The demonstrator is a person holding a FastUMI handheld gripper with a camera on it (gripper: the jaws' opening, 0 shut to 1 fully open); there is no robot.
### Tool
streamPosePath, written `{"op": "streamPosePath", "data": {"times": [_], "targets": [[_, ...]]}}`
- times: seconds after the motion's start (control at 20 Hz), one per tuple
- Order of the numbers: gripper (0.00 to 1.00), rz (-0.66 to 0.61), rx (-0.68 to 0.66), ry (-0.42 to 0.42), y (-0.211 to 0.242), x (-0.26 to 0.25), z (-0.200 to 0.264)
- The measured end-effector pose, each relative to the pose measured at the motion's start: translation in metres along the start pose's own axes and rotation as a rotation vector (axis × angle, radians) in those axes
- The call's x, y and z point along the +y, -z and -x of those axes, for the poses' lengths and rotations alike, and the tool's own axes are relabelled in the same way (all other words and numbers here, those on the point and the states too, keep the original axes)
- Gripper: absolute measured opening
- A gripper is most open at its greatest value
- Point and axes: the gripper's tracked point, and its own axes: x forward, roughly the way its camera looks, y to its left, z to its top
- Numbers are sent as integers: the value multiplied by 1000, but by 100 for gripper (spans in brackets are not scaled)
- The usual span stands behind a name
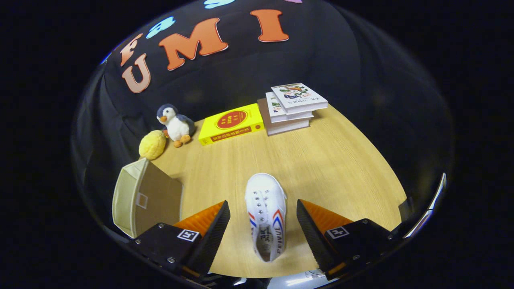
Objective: Open the storage box then place both shoes into the box .Put the left shoe in first, then the right shoe, with the right side of both shoes facing outward in a uniform manner.
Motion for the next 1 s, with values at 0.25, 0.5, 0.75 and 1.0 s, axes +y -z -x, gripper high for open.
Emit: {"op": "streamPosePath", "data": {"times": [0.25,0.5,0.75,1.0], "targets": [[98,82,75,50,32,-32,-24],[98,101,147,18,59,-32,-42],[92,117,205,-1,81,-27,-58],[60,101,255,-36,94,-12,-67]]}}
